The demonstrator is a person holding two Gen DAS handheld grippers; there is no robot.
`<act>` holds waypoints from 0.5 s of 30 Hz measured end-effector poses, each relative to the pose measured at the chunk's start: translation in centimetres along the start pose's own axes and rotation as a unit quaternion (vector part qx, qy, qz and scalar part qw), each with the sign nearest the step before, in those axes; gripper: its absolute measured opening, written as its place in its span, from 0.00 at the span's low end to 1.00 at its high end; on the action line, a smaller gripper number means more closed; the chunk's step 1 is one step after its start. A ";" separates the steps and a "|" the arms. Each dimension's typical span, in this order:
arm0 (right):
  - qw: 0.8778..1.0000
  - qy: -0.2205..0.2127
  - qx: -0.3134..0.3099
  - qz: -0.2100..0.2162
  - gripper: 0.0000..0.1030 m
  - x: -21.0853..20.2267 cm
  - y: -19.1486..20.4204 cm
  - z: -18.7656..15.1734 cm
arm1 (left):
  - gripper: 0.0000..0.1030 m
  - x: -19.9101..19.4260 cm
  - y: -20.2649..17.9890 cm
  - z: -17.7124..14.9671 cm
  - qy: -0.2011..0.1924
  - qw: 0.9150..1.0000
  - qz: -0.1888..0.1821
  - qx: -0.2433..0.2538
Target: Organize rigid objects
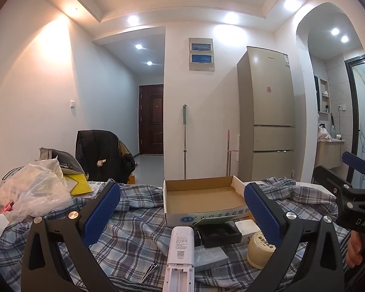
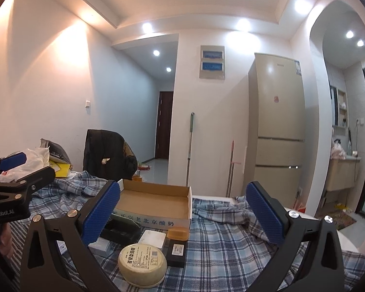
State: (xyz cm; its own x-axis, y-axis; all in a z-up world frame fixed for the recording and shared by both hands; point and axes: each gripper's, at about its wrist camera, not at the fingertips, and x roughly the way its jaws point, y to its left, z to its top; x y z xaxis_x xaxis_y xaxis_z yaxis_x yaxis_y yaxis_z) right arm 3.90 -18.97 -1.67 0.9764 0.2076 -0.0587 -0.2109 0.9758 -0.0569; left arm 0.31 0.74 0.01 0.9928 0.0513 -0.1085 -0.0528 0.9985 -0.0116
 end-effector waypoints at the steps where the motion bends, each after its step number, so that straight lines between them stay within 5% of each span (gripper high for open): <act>1: 1.000 0.000 -0.005 -0.001 1.00 0.0 0.2 0.0 | 1.00 0.0 0.1 0.0 0.000 1.000 0.004 -0.001; 15: 0.999 0.038 -0.003 0.003 1.00 0.9 0.0 -0.2 | 1.00 1.0 0.2 -0.3 0.024 0.999 0.022 -0.003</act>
State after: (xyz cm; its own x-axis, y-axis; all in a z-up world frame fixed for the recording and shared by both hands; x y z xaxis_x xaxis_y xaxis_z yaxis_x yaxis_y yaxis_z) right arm 4.81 -18.83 -1.89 0.9689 0.2080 -0.1337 -0.2177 0.9740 -0.0623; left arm 1.25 0.97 -0.40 0.9831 0.0941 -0.1568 -0.0971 0.9952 -0.0120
